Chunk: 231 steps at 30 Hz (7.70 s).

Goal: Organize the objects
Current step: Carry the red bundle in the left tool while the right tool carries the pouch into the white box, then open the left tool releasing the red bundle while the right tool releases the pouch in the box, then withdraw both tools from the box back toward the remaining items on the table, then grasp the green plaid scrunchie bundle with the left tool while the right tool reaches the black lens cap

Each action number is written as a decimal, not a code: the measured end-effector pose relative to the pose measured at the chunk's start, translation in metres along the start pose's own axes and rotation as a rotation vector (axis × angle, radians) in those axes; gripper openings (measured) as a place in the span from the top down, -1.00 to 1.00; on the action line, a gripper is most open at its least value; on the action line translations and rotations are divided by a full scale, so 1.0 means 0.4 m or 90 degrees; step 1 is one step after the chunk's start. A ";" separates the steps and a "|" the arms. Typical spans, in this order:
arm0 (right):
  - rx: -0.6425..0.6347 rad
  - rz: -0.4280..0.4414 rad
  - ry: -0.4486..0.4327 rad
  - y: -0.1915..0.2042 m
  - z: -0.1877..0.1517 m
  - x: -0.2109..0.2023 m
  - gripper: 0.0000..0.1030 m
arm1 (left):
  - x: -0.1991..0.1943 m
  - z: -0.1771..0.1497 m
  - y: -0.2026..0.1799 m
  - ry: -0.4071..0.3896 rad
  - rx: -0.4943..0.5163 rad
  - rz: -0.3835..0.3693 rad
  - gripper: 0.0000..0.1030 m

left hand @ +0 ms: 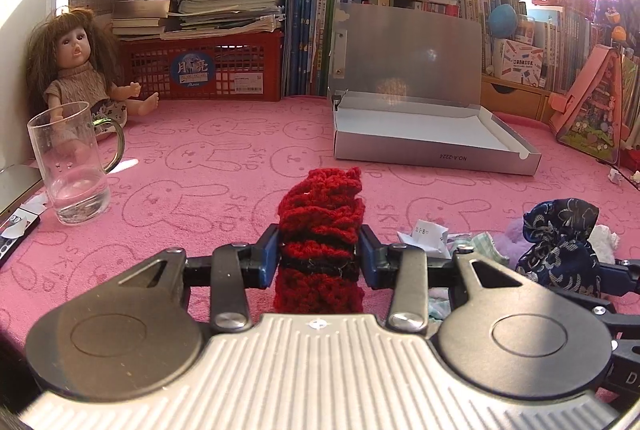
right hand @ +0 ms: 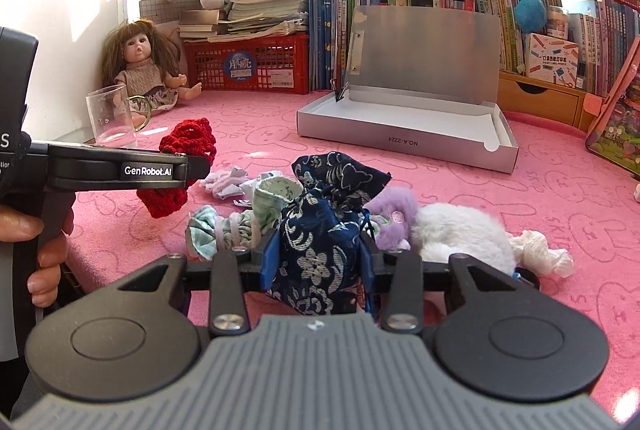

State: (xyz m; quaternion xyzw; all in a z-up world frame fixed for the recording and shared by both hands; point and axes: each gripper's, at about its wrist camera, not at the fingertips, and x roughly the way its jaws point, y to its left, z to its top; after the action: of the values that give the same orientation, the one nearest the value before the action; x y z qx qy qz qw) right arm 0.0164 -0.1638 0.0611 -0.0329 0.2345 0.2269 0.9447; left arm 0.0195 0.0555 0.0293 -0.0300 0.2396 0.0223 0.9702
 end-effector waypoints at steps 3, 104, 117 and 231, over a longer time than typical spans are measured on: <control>0.020 -0.001 -0.023 -0.023 0.022 -0.018 0.15 | -0.003 0.009 -0.004 -0.003 0.001 -0.004 0.10; 0.228 -0.068 -0.005 -0.464 0.265 0.297 -0.37 | 0.432 0.354 -0.225 0.039 0.075 -0.147 -0.73; 0.147 -0.072 -0.028 -0.364 0.193 0.146 -0.54 | 0.220 0.237 -0.204 0.005 0.108 -0.197 -0.81; 0.065 -0.088 0.026 -0.259 -0.107 -0.032 0.07 | 0.071 -0.062 -0.118 0.030 0.091 -0.034 -0.71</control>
State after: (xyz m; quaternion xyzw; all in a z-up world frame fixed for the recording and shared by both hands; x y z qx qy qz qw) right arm 0.0341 -0.2689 0.0243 -0.0053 0.2625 0.1478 0.9535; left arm 0.0359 0.0074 -0.0037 0.0326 0.2625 -0.0212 0.9641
